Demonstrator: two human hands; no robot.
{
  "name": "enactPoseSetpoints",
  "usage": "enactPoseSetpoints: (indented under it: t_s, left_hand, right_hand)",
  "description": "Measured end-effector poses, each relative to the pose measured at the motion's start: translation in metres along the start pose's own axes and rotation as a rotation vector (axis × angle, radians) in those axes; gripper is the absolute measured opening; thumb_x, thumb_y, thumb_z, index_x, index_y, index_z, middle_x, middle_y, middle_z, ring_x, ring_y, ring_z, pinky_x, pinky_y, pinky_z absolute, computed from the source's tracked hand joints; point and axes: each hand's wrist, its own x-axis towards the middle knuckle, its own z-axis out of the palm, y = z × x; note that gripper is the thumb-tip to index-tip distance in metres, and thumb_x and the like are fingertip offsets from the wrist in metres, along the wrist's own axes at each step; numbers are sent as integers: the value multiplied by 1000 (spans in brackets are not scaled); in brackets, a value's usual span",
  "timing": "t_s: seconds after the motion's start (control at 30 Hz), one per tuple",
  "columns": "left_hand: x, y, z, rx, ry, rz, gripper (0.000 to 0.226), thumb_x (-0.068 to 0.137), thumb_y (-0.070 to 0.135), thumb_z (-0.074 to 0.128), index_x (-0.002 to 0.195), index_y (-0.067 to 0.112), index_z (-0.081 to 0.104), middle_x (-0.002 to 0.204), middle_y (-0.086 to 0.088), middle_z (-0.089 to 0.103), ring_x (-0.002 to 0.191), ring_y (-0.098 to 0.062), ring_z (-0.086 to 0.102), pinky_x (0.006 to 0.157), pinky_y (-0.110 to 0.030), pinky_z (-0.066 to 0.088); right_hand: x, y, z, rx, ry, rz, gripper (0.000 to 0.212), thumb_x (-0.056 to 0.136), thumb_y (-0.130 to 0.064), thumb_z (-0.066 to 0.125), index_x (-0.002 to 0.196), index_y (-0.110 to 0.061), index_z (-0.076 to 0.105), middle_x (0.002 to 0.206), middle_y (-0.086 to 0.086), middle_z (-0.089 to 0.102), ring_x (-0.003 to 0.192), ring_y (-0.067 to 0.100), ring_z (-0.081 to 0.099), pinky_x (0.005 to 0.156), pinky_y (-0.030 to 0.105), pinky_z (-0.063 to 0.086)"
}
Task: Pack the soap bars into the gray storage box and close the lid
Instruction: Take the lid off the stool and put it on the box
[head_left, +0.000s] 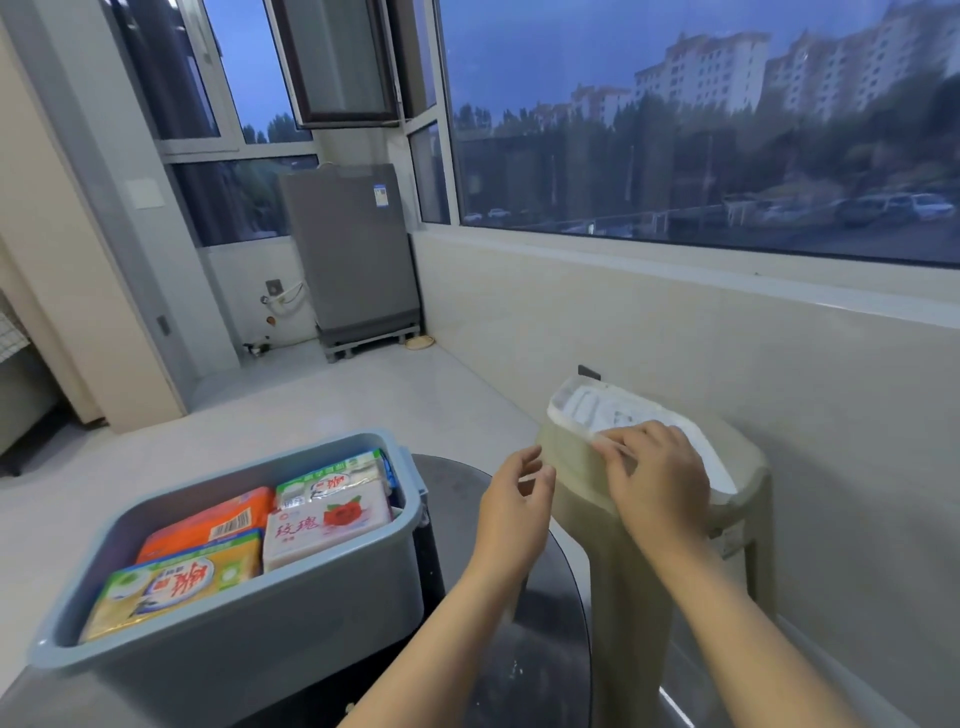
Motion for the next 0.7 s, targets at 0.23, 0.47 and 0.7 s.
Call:
enactPoseSetpoints:
  t_s: [0.23, 0.47, 0.7]
  left_hand:
    - [-2, 34, -27, -71, 53, 43, 45, 93, 36, 50, 137, 31, 42, 133, 10, 50, 111, -7, 56, 91, -24, 49]
    - [-2, 54, -61, -47, 70, 135, 50, 92, 35, 53, 140, 29, 38, 144, 7, 44, 121, -6, 50, 104, -30, 41]
    - [1, 72, -105, 199, 283, 280, 58, 93, 34, 52, 145, 23, 30, 155, -1, 27, 140, -14, 26, 115, -34, 23]
  right_hand:
    - [9, -50, -31, 437, 209, 266, 16, 87, -25, 60, 76, -14, 61, 78, -2, 57, 71, 15, 51, 59, 20, 28]
    - [17, -74, -42, 789, 170, 509, 24, 87, -41, 56, 74, -21, 62, 65, -9, 59, 60, 7, 51, 56, 21, 39]
    - [23, -92, -45, 1194, 158, 669, 26, 88, -39, 56, 76, -19, 65, 64, -14, 66, 61, 1, 58, 57, 15, 50]
